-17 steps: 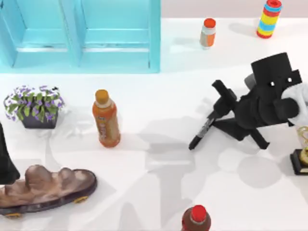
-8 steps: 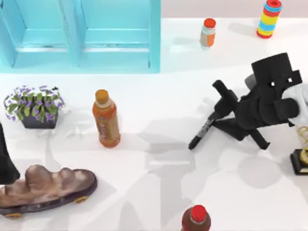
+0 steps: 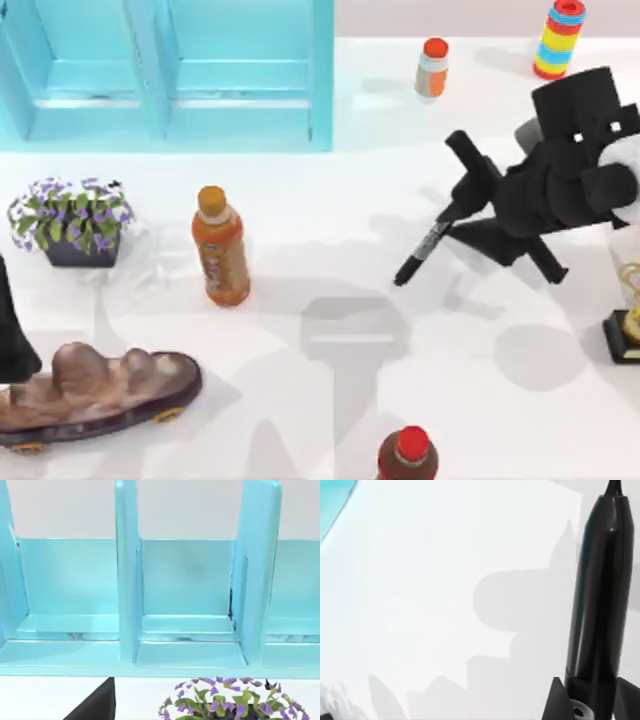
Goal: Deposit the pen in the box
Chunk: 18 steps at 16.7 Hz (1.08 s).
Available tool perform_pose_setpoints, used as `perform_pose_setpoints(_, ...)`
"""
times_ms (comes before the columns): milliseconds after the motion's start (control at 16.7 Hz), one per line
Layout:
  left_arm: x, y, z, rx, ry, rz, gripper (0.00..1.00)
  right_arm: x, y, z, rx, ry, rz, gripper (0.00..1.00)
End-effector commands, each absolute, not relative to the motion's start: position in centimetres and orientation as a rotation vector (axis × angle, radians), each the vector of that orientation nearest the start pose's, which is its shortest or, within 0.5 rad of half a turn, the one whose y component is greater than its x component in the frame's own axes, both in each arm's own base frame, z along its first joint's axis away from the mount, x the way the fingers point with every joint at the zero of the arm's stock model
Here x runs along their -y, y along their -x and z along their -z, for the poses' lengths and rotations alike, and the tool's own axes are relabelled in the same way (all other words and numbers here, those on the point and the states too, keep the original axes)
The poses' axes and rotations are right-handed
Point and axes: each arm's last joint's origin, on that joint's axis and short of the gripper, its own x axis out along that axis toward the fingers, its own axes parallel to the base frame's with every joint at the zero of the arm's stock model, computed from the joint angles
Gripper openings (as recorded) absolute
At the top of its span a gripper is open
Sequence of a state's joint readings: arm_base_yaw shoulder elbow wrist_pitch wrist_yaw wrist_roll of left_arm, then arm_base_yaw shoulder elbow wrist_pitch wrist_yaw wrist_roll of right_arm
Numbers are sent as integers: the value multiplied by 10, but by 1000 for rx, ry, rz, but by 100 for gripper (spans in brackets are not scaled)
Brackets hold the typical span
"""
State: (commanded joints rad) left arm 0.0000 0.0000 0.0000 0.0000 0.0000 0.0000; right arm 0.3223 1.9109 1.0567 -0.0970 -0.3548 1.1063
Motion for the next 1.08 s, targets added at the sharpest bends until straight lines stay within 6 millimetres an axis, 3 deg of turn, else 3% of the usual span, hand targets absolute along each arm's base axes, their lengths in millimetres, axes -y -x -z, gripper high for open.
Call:
perform_pose_setpoints(360,1,-106,-160,0,0,0,100,-130,-347,-178,-1235,-977,-19,0)
perform_pose_setpoints(780,1,-106,-160,0,0,0,100,-126,-350,-180,-1234,-991,-9,0)
perform_pose_setpoints(900,1,-106,-160,0,0,0,100,-108,-356,-181,-1218,-1031,25,0)
perform_pose_setpoints(1080,1,-106,-160,0,0,0,100,-54,-367,-196,-1109,-1110,80,0)
